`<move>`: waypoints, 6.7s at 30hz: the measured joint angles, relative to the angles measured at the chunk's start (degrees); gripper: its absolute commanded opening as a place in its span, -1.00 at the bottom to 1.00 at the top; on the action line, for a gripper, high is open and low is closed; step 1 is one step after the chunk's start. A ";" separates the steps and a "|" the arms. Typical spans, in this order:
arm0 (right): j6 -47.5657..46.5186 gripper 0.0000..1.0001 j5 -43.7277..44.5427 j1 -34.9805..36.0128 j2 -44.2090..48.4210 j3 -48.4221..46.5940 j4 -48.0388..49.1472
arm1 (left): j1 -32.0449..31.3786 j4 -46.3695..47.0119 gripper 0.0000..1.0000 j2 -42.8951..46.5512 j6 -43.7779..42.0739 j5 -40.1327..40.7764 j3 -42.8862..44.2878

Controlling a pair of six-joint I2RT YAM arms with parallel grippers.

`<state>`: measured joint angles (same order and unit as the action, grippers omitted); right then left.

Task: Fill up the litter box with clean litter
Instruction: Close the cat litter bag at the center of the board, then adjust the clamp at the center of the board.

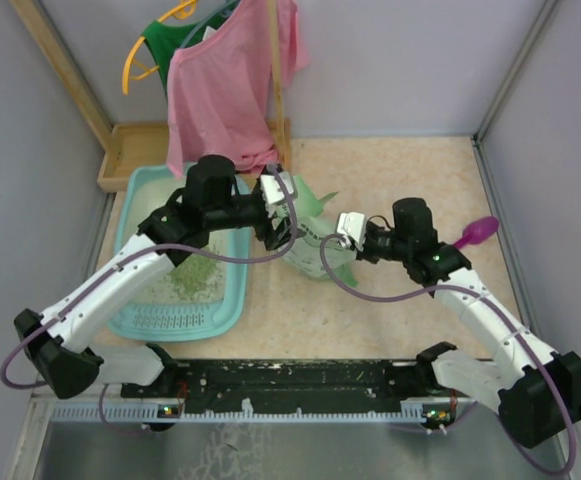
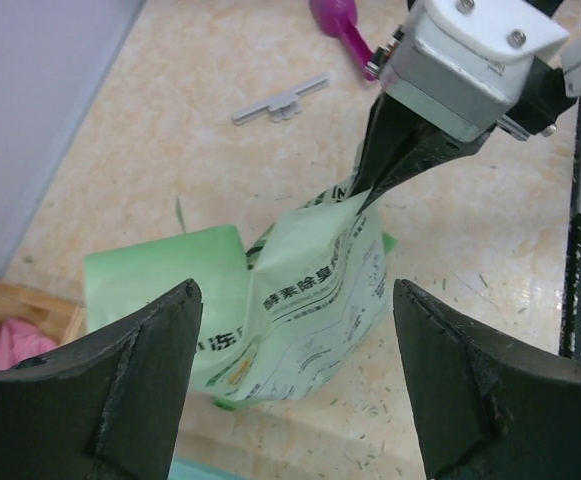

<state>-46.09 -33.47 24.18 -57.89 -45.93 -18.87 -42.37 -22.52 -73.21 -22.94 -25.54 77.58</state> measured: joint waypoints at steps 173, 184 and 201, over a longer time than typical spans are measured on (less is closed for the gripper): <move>9.16 -0.27 18.84 -29.46 -33.48 -16.70 -4.35 | -4.13 5.42 0.04 -11.63 6.36 7.63 15.28; 6.14 -0.25 19.96 -29.46 -33.22 -14.67 -3.43 | -4.13 9.31 1.00 -11.72 10.99 3.19 11.41; 6.67 -0.32 18.40 -29.46 -29.24 -13.35 -0.07 | -4.20 28.81 0.13 -10.49 25.81 9.77 11.26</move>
<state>-39.42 -15.07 -5.28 -87.13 -59.29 -18.94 -46.57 6.28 -83.70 2.87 -15.77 88.84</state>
